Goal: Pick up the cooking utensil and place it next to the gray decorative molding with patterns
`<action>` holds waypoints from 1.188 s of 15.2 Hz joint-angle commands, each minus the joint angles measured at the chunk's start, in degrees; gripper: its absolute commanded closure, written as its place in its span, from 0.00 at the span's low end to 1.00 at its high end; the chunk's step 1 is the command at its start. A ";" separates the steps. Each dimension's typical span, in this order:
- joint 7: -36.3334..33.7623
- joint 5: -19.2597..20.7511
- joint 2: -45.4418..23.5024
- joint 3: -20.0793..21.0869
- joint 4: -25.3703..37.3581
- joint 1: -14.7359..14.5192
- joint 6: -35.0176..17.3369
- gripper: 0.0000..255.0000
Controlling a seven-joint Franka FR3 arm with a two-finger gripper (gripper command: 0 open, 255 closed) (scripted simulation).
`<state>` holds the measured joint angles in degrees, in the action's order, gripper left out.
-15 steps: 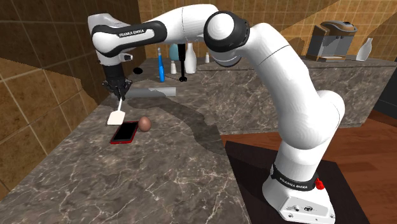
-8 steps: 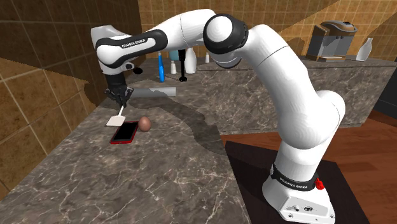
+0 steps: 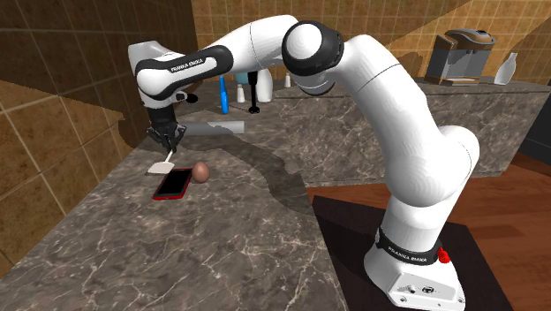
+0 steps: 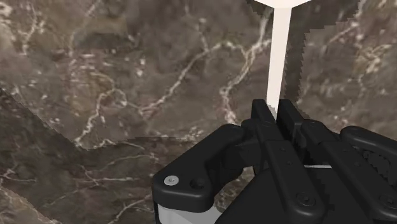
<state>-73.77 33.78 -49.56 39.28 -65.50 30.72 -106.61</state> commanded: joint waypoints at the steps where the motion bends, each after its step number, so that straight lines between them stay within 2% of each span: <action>1: 0.00 0.00 0.00 0.00 -0.02 0.01 -0.02 1.00; 2: -0.01 0.00 0.00 0.00 -0.02 0.01 -0.02 0.00; 7: -0.01 0.00 0.00 0.00 -0.02 0.01 -0.02 0.00; 11: 1.16 -1.22 1.91 0.83 4.38 -1.02 5.67 0.00; 18: 1.16 -1.22 1.91 0.83 4.38 -1.02 5.67 0.00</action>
<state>-72.62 32.57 -47.64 40.11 -61.15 29.70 -100.97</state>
